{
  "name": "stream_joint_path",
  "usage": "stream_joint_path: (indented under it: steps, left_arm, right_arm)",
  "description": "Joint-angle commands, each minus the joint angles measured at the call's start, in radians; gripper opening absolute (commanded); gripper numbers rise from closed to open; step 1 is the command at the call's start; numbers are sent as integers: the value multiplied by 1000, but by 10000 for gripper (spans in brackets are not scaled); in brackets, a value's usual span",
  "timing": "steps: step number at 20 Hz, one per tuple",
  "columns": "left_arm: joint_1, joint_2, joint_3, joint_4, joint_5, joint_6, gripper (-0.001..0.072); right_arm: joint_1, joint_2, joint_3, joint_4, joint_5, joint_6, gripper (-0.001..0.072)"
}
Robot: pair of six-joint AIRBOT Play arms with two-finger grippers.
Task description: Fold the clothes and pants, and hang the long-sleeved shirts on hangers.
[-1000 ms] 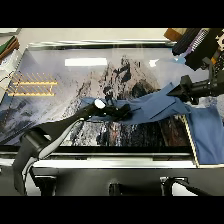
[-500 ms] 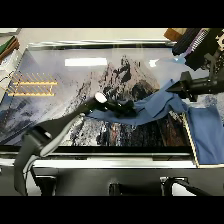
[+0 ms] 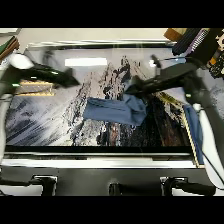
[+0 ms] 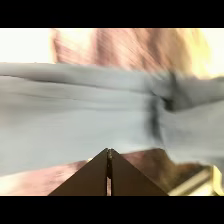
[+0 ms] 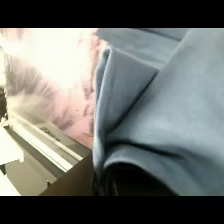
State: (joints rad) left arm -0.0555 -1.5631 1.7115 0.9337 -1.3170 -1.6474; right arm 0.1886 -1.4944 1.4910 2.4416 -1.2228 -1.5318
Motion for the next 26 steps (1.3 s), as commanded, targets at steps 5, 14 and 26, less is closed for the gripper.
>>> stream_joint_path:
  steps: [5, 14, 26]
  left_arm:
    - [364, 164, 1, 117, -121, 0, 16]
    - [397, 154, -62, 117, -105, 1, 16]
    - [384, 150, -99, 114, -70, -3, 17]
  right_arm:
    - [213, -267, 226, 32, 144, 87, 32]
    - [275, -398, 243, 57, 254, 116, 41]
    - [288, -279, 243, 214, 237, 68, 596]
